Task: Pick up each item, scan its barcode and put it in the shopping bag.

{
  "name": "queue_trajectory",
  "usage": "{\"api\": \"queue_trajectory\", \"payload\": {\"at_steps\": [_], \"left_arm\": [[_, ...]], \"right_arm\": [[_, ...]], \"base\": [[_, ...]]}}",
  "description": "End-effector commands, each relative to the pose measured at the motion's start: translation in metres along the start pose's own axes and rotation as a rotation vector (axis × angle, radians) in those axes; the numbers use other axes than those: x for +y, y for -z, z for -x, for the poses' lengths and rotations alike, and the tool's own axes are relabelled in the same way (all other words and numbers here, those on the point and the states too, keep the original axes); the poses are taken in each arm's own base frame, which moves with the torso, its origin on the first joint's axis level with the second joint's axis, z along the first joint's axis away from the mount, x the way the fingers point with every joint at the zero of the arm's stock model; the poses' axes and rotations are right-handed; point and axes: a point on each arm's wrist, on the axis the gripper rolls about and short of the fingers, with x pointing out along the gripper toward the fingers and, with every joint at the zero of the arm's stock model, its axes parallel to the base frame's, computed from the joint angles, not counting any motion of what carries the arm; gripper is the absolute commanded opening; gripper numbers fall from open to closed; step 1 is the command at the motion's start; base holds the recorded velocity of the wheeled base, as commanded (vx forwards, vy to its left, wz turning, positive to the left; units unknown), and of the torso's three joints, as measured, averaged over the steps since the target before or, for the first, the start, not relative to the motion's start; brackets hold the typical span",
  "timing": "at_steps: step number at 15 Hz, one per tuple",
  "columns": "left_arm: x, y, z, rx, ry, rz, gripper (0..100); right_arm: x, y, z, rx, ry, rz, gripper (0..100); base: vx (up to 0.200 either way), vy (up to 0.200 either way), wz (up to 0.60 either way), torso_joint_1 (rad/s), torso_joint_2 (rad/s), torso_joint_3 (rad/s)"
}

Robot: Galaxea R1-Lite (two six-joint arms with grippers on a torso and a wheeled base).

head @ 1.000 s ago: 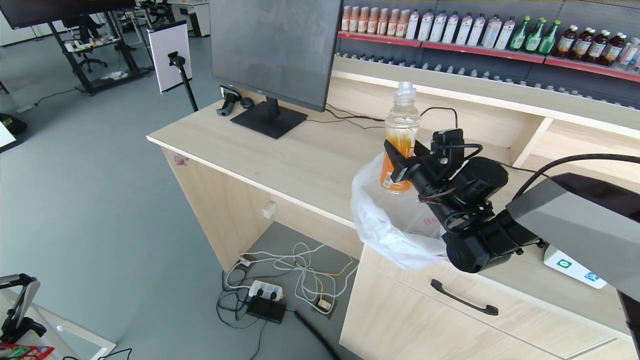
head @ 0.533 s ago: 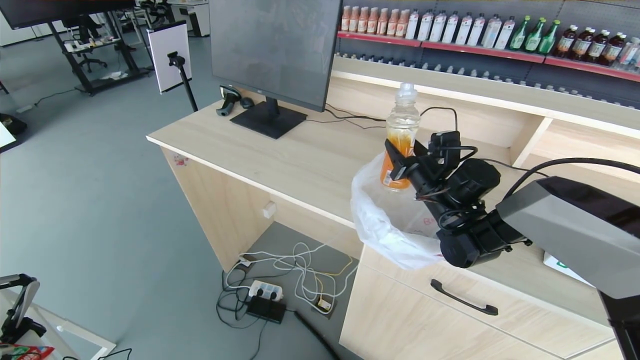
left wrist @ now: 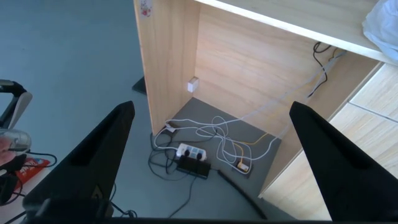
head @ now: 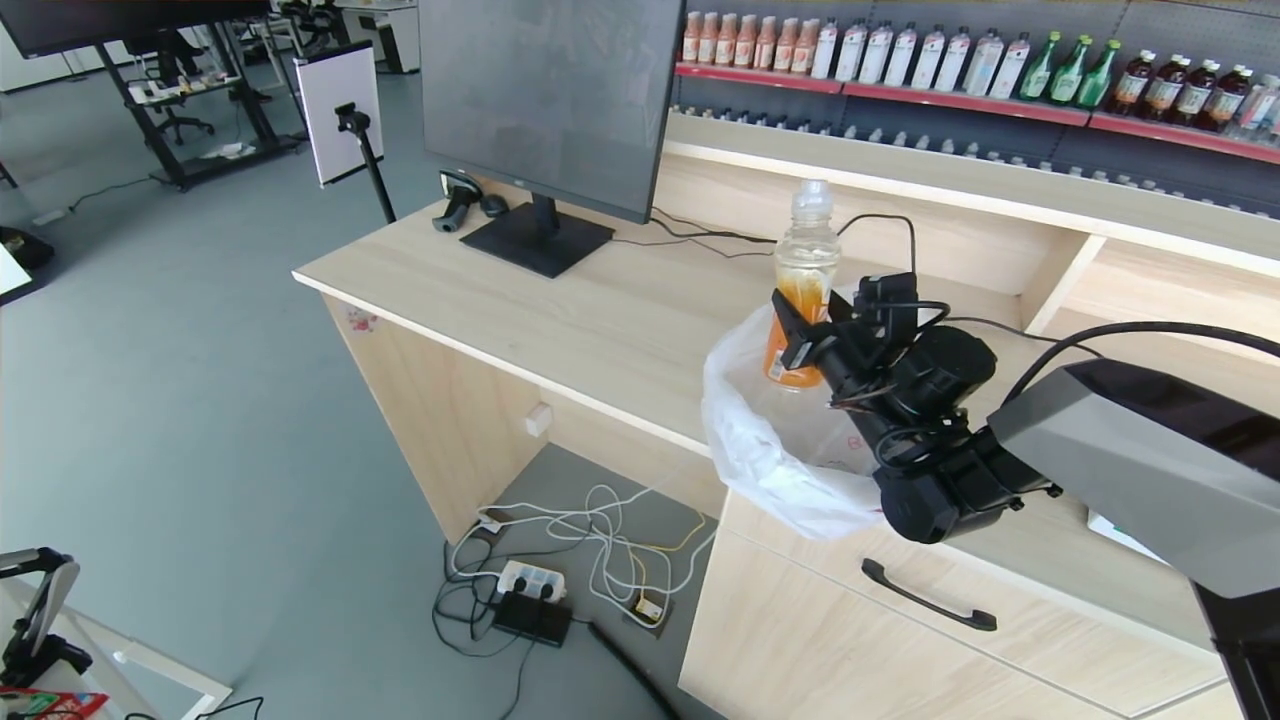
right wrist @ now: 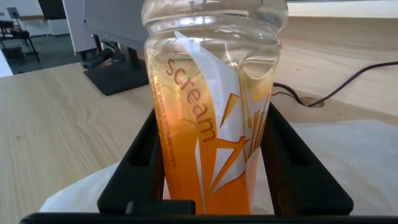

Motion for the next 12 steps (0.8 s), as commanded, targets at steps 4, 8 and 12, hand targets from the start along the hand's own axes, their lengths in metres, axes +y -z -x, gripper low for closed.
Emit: {"api": "queue_trajectory", "payload": {"at_steps": [4, 8, 12], "left_arm": [[0.000, 0.000, 0.000, -0.001, 0.000, -0.002, 100], [0.000, 0.000, 0.000, -0.001, 0.000, -0.002, 100], [0.000, 0.000, 0.000, -0.001, 0.000, -0.002, 100]], "right_arm": [[0.002, 0.006, 0.009, 0.046, 0.001, -0.006, 0], [0.003, 0.015, 0.022, 0.110, -0.001, -0.003, 0], [0.002, 0.014, 0.031, 0.147, -0.001, -0.003, 0]], "base": [[0.000, 0.000, 0.00, 0.000, 0.00, 0.000], [0.000, 0.000, 0.00, 0.000, 0.00, 0.000], [0.000, 0.000, 0.00, 0.000, 0.00, 0.000]]}}
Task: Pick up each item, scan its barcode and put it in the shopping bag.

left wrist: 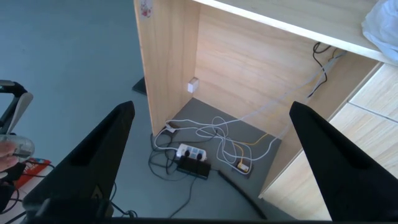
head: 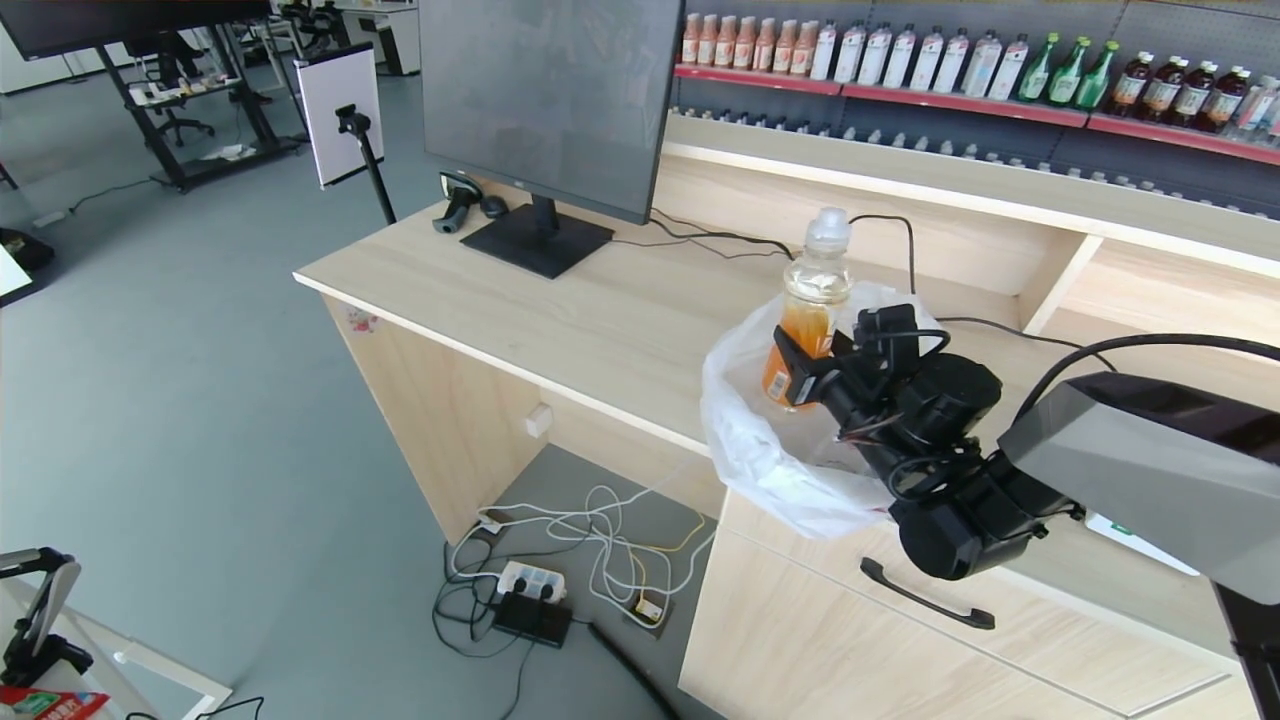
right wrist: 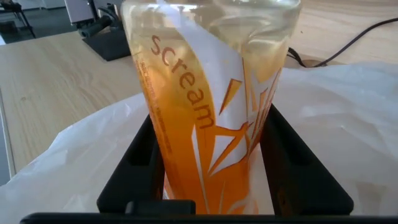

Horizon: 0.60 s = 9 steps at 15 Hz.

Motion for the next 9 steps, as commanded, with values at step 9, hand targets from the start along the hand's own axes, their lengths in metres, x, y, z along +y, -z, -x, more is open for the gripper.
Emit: {"api": "queue_trajectory", "payload": {"at_steps": [9], "left_arm": [[0.000, 0.000, 0.000, -0.001, 0.000, 0.000, 100]], "right_arm": [[0.000, -0.007, 0.019, 0.058, -0.002, -0.001, 0]], "base": [[0.000, 0.000, 0.00, 0.000, 0.00, 0.000]]}}
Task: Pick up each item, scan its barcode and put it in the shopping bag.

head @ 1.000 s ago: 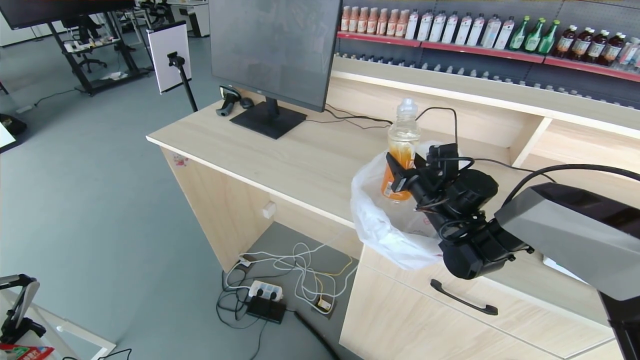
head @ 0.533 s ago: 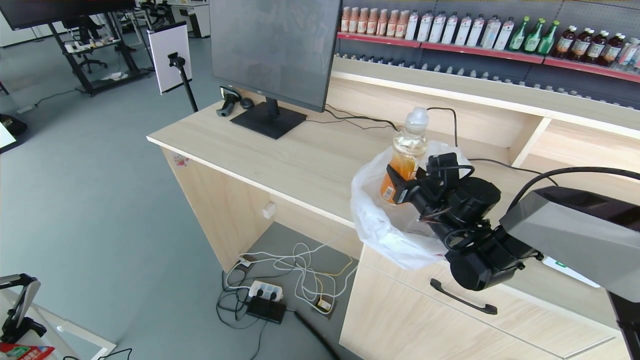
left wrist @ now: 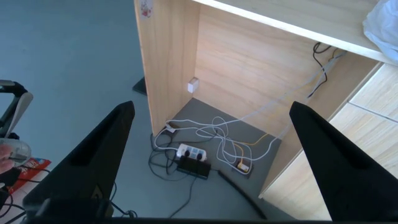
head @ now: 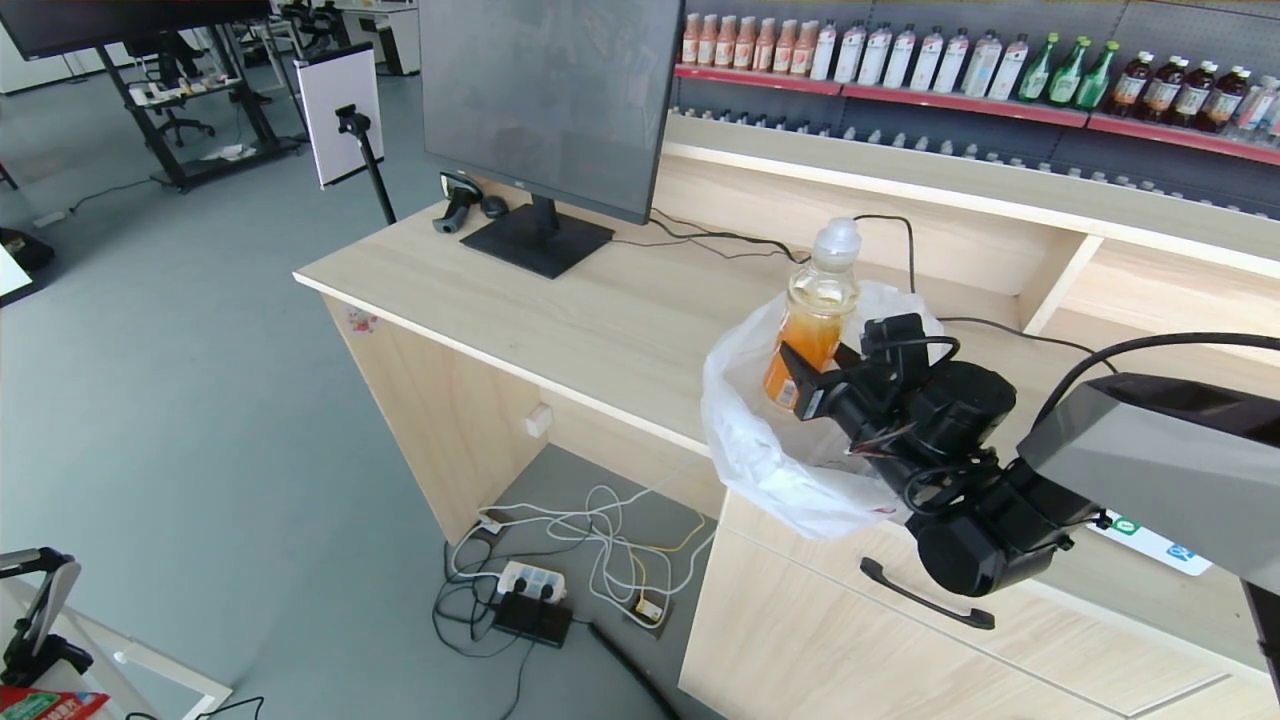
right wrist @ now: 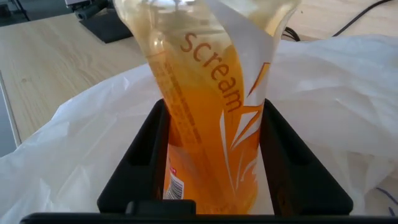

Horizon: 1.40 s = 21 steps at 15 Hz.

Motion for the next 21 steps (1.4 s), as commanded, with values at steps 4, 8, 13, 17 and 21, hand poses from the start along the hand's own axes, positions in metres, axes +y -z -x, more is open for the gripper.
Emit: {"api": "queue_trajectory", "payload": {"at_steps": [4, 8, 13, 17, 21], "left_arm": [[0.000, 0.000, 0.000, -0.001, 0.000, 0.000, 100], [0.000, 0.000, 0.000, -0.001, 0.000, 0.000, 100], [0.000, 0.000, 0.000, -0.001, 0.000, 0.001, 100], [0.000, 0.000, 0.000, -0.001, 0.000, 0.001, 100], [0.000, 0.000, 0.000, -0.001, 0.000, 0.001, 100]], "right_arm": [[0.000, -0.004, 0.010, 0.025, -0.002, -0.001, 100], [0.000, -0.006, 0.025, 0.068, -0.003, -0.002, 100], [-0.004, -0.031, 0.031, 0.023, 0.005, 0.006, 100], [-0.004, -0.057, 0.030, -0.050, 0.006, 0.006, 100], [0.002, -0.080, 0.038, -0.098, -0.008, -0.001, 100]], "base": [[0.000, 0.000, 0.00, 0.000, 0.00, 0.000], [0.000, 0.000, 0.00, 0.000, 0.00, 0.000], [0.000, 0.000, 0.00, 0.000, 0.00, 0.000], [0.000, 0.000, 0.00, 0.000, 0.00, 0.000], [0.000, 0.000, 0.00, 0.000, 0.00, 0.000]]}}
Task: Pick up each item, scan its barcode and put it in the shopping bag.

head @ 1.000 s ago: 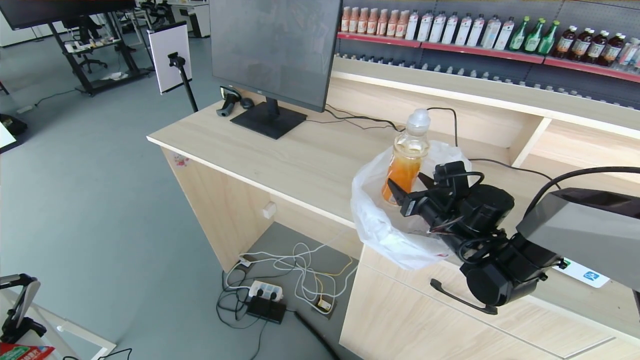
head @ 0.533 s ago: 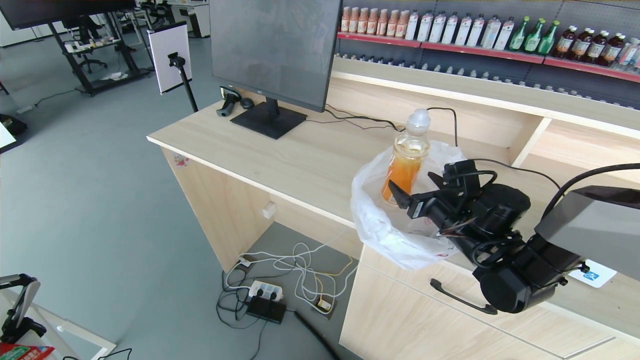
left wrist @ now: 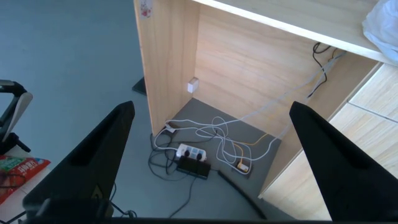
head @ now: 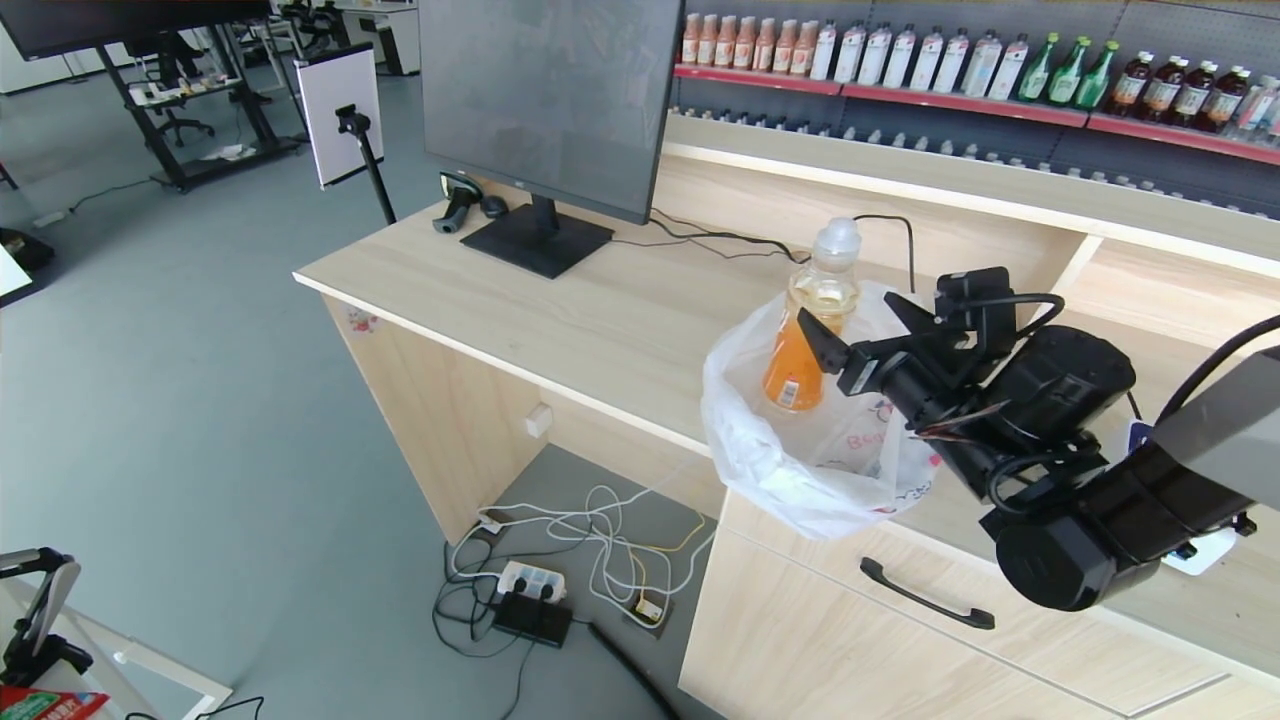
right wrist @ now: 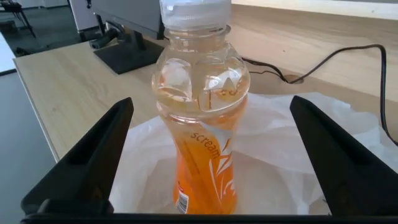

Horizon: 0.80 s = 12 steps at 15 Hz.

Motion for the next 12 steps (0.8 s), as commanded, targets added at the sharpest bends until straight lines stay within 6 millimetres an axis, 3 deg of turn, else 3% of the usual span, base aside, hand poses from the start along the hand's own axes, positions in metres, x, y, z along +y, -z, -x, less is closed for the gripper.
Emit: {"api": "queue_trajectory", "payload": {"at_steps": [1, 11, 12], "left_arm": [[0.000, 0.000, 0.000, -0.001, 0.000, -0.002, 100], [0.000, 0.000, 0.000, -0.001, 0.000, -0.002, 100], [0.000, 0.000, 0.000, -0.001, 0.000, -0.002, 100]], "right_arm": [[0.010, -0.020, 0.009, -0.031, -0.028, -0.011, 100], [0.013, -0.062, 0.031, -0.105, -0.042, -0.017, 100], [0.013, -0.066, 0.031, -0.120, -0.040, -0.017, 100]], "base": [[0.000, 0.000, 0.00, 0.000, 0.00, 0.000], [0.000, 0.000, 0.00, 0.000, 0.00, 0.000], [0.000, 0.000, -0.60, 0.002, 0.01, 0.002]]}}
